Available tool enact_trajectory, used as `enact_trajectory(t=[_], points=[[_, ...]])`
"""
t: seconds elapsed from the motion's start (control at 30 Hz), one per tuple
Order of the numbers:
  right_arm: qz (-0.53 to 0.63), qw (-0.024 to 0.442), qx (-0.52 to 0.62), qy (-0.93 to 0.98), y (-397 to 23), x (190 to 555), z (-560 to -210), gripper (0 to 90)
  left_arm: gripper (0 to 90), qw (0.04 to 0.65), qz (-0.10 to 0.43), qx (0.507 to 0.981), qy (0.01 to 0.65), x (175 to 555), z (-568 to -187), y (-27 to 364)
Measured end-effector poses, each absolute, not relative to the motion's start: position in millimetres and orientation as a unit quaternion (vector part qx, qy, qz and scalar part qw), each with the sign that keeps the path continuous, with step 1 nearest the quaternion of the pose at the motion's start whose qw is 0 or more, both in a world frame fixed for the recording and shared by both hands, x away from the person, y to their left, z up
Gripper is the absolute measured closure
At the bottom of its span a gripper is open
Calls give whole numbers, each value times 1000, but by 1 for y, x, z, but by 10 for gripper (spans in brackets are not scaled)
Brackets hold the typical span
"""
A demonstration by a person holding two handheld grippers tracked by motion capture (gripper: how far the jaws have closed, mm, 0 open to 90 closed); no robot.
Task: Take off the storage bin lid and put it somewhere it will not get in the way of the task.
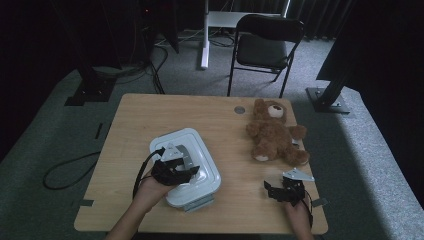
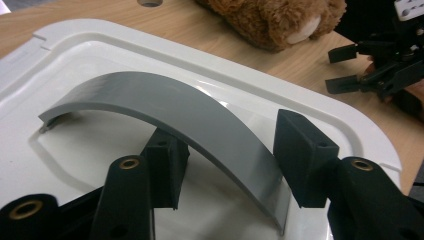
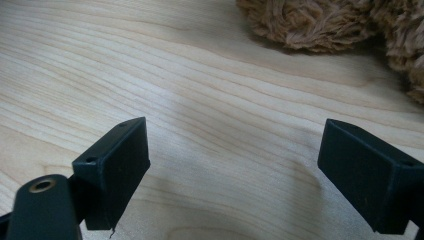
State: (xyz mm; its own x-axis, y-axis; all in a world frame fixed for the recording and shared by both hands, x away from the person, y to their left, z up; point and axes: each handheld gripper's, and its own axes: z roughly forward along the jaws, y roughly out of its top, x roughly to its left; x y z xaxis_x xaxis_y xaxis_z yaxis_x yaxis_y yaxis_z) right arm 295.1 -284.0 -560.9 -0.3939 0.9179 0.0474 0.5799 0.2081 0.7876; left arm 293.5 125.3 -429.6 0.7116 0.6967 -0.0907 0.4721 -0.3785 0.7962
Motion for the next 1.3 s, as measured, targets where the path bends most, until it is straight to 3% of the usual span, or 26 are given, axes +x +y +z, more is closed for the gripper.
enact_trajectory(t=[0.2,0.5,1.3], points=[[380,222,503,744,-285,295,-561,123,579,441,102,816,360,295,-428,128],[380,221,503,744,-285,295,-561,123,651,456,107,815,341,285,-414,130],[376,218,507,744,-285,296,-561,123,662,471,147,801,338,266,-385,166]])
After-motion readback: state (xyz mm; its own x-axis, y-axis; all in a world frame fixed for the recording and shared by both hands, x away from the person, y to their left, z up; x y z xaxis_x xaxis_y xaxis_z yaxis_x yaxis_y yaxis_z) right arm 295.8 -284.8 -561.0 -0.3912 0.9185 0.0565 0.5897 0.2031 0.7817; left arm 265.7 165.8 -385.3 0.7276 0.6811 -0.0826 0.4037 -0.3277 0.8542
